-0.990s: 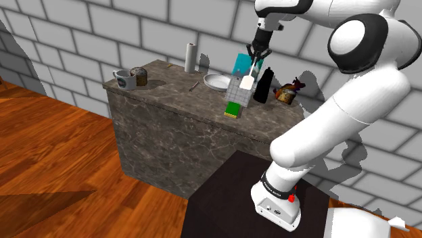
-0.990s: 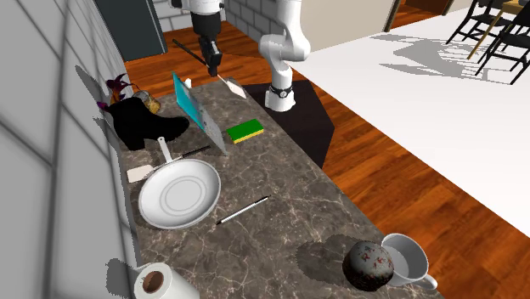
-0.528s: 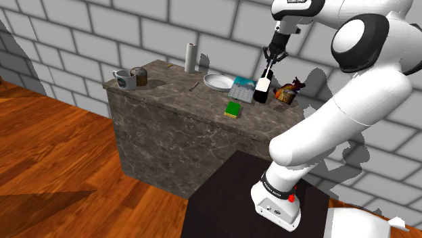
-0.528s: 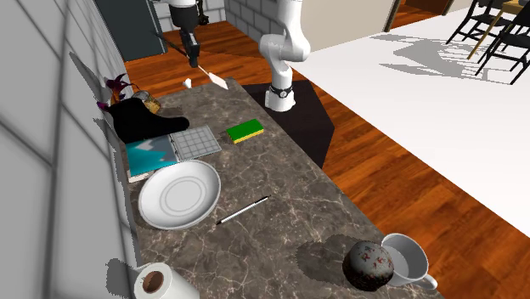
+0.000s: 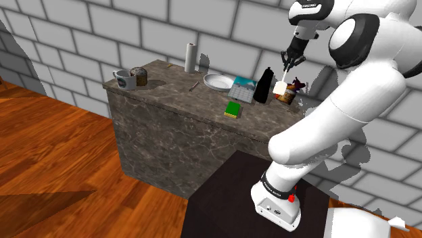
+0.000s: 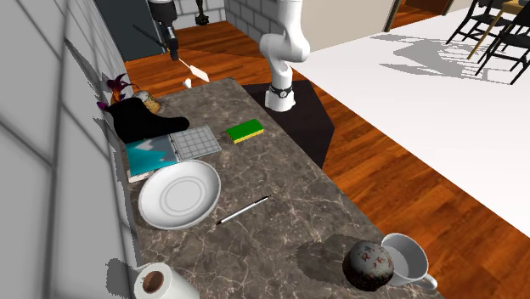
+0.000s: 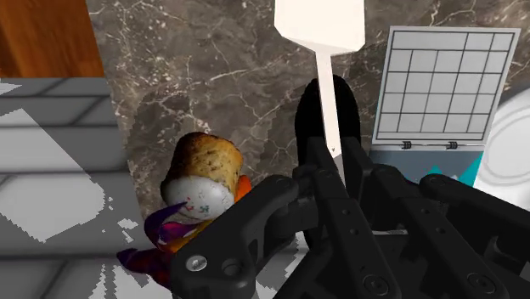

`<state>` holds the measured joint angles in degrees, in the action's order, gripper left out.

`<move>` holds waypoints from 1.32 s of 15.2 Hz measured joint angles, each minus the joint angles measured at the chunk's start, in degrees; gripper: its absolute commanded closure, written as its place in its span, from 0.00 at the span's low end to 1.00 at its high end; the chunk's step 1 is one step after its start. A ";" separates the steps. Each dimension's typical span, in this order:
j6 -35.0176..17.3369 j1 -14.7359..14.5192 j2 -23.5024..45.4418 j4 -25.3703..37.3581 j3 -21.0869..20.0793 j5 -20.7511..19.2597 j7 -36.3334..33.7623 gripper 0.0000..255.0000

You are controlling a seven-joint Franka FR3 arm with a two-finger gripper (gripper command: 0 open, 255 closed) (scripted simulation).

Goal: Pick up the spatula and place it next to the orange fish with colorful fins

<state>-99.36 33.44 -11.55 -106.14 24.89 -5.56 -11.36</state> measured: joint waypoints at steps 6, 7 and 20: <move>0.86 3.18 4.49 5.37 5.99 1.89 9.68 1.00; 0.99 3.79 4.96 5.93 6.91 2.13 11.29 1.00; 1.44 12.43 19.92 18.20 15.30 12.15 29.07 1.00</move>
<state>-97.92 45.87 8.37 -87.94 40.19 6.58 17.71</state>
